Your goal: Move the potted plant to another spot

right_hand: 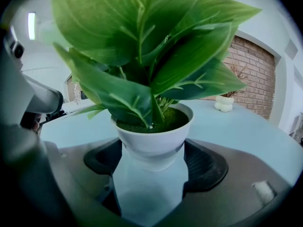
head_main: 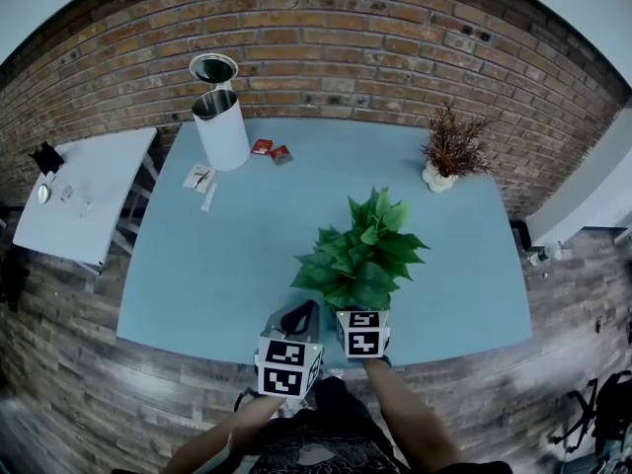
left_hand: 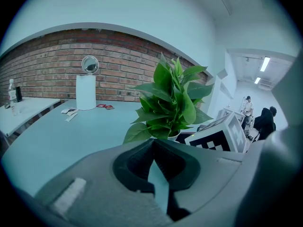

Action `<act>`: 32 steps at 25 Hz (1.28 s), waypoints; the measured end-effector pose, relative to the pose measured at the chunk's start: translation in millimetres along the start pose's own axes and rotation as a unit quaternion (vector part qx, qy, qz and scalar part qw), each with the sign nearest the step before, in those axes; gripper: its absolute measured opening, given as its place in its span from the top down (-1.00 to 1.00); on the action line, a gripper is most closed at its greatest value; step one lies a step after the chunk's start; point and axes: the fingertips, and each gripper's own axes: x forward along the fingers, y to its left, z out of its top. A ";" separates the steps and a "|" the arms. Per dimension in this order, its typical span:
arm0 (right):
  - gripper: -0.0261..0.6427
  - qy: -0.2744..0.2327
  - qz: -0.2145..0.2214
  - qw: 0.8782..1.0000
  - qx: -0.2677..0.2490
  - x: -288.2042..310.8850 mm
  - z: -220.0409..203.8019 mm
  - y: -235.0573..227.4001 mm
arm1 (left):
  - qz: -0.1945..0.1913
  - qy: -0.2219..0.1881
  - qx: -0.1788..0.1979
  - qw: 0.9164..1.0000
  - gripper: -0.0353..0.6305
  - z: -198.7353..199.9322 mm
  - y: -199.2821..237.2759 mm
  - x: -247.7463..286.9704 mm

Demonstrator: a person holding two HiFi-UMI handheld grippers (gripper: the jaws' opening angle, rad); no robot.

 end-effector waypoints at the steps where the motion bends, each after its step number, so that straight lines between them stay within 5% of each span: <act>1: -0.31 0.000 0.000 1.000 0.000 -1.1 -0.8 1.1 | -0.001 0.000 0.000 1.000 0.89 -0.8 -0.2 -1.1; 28: -0.31 0.004 -0.014 1.000 0.008 -38.4 -18.4 15.4 | -0.013 -0.012 0.005 1.000 0.89 -11.6 -10.0 -32.6; 32: -0.19 0.005 -0.015 1.000 0.011 -48.9 -21.7 17.0 | -0.016 -0.011 0.003 1.000 0.89 -15.4 -13.3 -34.6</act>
